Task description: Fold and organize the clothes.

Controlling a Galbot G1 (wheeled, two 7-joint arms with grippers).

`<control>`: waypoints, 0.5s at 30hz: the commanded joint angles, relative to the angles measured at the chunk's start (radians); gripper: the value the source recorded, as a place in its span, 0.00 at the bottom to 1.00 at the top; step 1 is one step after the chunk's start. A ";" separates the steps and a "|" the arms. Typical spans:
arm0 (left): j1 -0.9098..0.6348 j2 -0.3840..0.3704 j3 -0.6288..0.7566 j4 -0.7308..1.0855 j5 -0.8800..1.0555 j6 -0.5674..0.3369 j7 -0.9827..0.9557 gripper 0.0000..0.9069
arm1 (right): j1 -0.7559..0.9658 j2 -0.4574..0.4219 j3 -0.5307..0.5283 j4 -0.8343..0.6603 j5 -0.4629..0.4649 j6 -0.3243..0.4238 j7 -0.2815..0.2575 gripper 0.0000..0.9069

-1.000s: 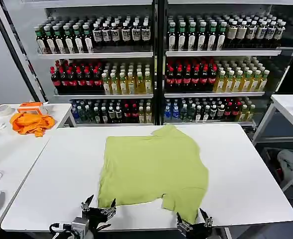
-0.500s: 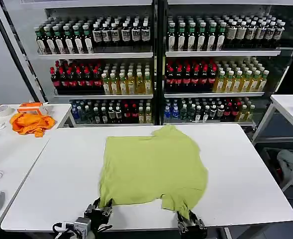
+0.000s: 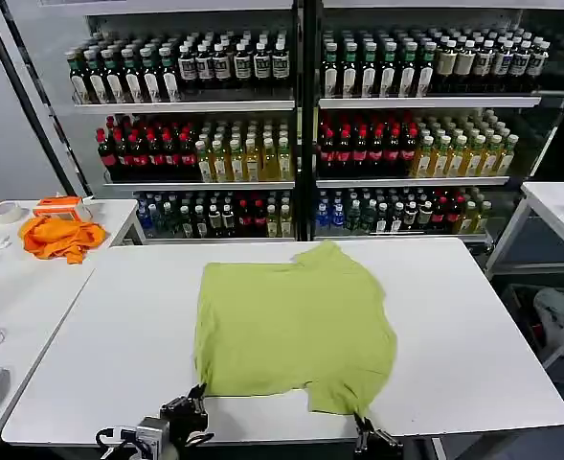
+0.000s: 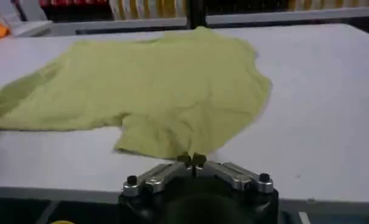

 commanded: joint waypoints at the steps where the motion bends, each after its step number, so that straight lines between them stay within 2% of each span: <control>1: 0.022 -0.001 -0.011 -0.077 -0.014 -0.017 0.000 0.02 | -0.064 -0.014 0.059 0.134 0.004 0.011 -0.001 0.00; 7: 0.062 0.011 -0.035 -0.166 -0.034 -0.023 -0.001 0.02 | -0.062 -0.031 0.114 0.164 0.027 0.011 -0.002 0.00; 15: 0.036 0.045 -0.036 -0.172 -0.052 -0.023 0.003 0.02 | 0.131 -0.098 0.137 0.048 0.083 0.006 -0.004 0.00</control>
